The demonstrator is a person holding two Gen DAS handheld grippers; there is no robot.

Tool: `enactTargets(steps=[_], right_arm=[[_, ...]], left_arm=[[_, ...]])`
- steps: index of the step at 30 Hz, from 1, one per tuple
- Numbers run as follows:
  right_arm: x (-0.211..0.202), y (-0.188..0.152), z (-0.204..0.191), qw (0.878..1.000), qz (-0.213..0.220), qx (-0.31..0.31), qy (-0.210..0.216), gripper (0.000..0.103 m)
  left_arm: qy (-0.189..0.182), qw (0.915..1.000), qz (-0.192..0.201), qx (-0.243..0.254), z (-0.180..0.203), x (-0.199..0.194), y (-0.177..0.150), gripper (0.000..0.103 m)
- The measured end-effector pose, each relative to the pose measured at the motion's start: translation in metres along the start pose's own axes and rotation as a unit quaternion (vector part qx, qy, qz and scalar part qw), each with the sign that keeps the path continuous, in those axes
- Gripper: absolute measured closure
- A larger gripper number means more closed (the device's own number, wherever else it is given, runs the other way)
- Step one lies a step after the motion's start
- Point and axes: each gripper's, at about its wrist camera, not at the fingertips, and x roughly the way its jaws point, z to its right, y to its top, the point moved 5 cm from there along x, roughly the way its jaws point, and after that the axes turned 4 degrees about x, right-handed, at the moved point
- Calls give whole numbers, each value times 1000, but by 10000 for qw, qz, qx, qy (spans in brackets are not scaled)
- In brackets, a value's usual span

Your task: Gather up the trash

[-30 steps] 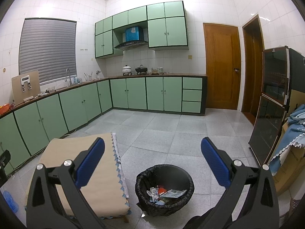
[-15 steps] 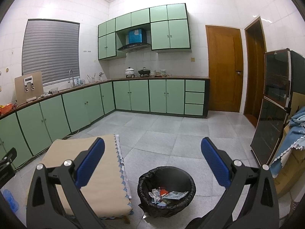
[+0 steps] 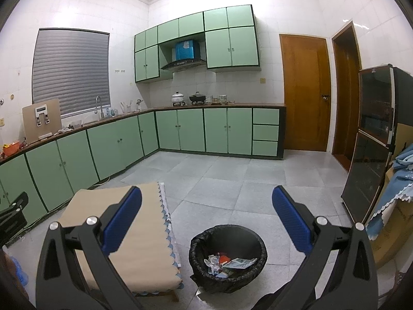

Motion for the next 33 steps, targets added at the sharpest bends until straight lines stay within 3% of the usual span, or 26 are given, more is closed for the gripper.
enactTargets(steps=[33], right_arm=[[13, -11, 0, 10000, -61, -31, -61, 5]], left_arm=[[-95, 10000, 3, 20, -8, -7, 2, 6]])
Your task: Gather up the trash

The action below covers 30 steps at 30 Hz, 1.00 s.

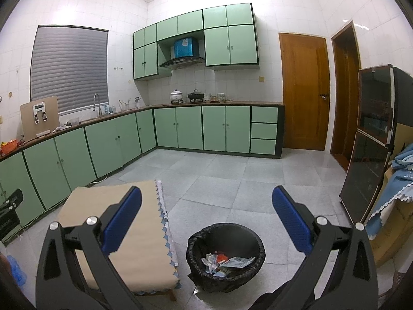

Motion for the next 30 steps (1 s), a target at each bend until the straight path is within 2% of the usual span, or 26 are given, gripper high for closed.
enactTargets(steps=[30], right_arm=[[-4, 1, 5, 10000, 6, 43, 0, 5]], left_arm=[[-87, 9999, -29, 90, -1, 11, -2, 6]])
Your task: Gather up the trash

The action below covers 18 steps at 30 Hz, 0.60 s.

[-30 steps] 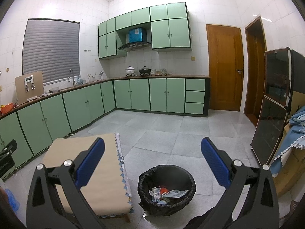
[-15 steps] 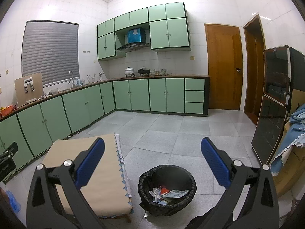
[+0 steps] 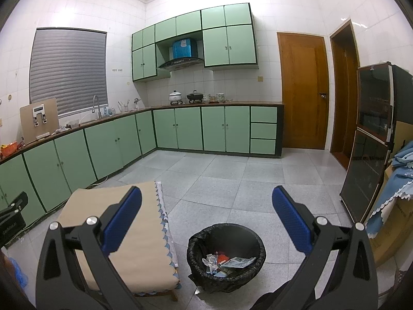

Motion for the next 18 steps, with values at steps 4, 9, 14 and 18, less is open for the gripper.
enactTargets(steps=[4, 9, 14, 18], right_arm=[[1, 0, 0, 10000, 1, 0, -3, 5], [-2, 1, -1, 10000, 1, -26, -10, 5], [-1, 2, -2, 10000, -7, -21, -9, 5], [-1, 3, -1, 10000, 4, -28, -8, 5]], left_arm=[[-23, 10000, 13, -4, -1, -2, -3, 6], [-33, 10000, 2, -22, 1, -3, -4, 6], [-63, 10000, 24, -13, 2, -5, -5, 6], [-88, 10000, 31, -9, 2, -6, -5, 6]])
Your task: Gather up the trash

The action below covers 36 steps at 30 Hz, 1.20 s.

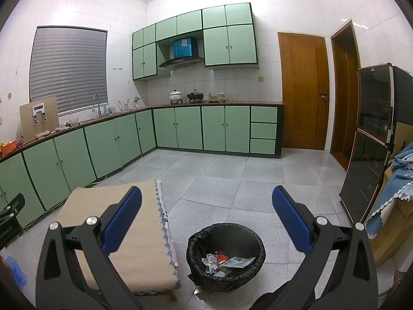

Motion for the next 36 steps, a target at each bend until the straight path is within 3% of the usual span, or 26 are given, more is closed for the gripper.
enactTargets(steps=[36], right_arm=[[-2, 7, -9, 9999, 64, -47, 101, 5]], left_arm=[[-38, 9998, 165, -116, -4, -23, 7, 6]])
